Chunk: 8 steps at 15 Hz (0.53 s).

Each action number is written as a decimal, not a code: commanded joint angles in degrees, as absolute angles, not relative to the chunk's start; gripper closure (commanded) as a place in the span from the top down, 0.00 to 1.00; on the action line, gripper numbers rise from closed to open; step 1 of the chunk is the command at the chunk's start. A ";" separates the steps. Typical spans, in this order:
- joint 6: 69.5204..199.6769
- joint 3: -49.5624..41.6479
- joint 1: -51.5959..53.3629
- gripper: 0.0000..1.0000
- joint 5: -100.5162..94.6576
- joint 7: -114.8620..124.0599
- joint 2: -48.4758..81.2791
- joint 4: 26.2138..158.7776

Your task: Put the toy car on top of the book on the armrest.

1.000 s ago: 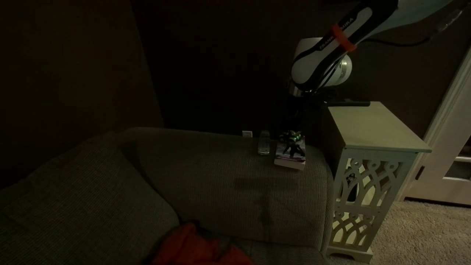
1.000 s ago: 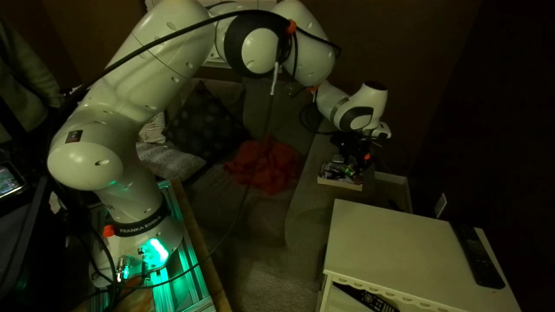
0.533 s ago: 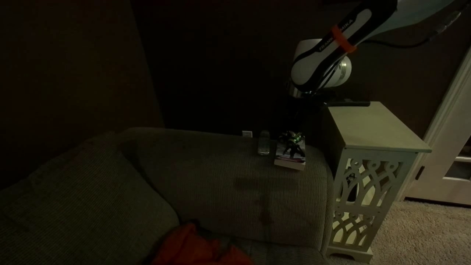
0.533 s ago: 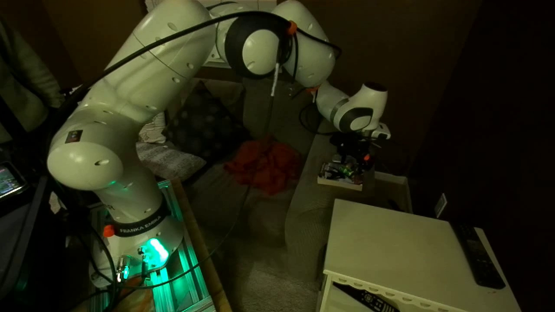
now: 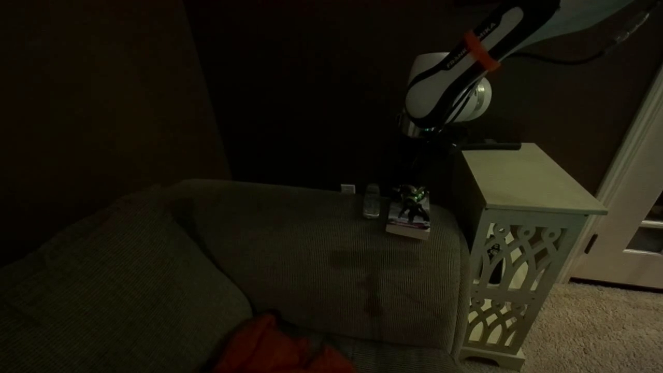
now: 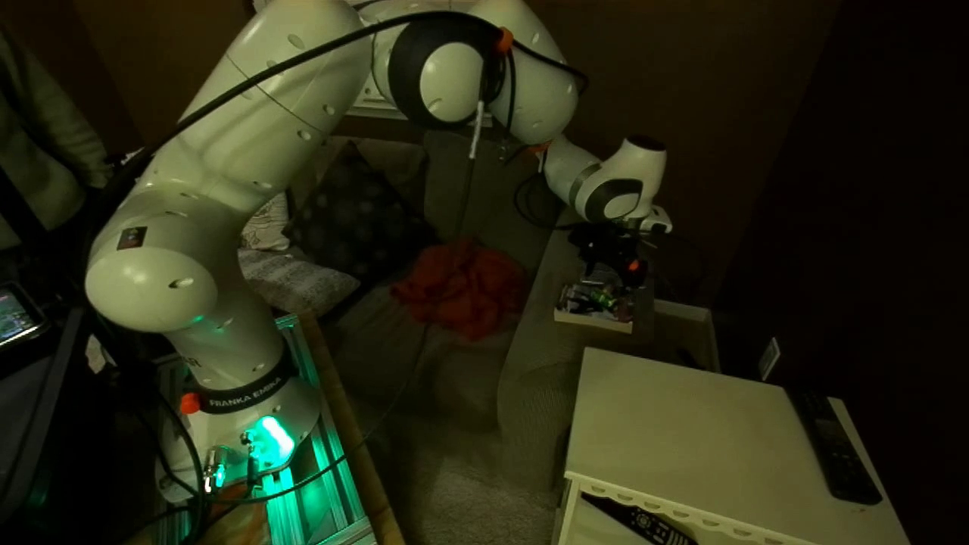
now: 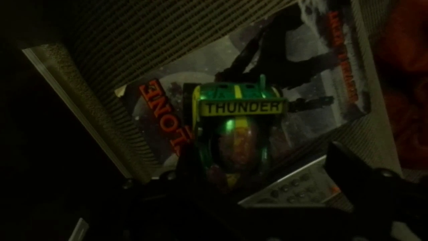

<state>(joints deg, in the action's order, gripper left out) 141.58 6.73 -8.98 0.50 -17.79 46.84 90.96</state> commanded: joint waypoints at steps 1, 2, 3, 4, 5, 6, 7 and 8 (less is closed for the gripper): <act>147.42 4.09 -5.46 1.00 -2.30 -15.69 35.50 103.78; 150.18 2.67 -4.03 1.00 -3.39 -13.69 33.55 105.87; 153.97 0.42 -1.94 1.00 -5.17 -10.74 31.52 108.36; 156.64 -1.67 -0.08 1.00 -6.90 -7.87 29.90 110.25; 159.19 -4.38 2.27 1.00 -9.22 -4.35 28.29 112.28; 161.29 -7.21 4.65 1.00 -11.26 -0.17 26.70 114.13; 162.24 -11.31 8.18 1.00 -12.94 4.57 25.25 115.92; 161.60 -15.56 11.77 1.00 -13.78 8.44 23.64 117.49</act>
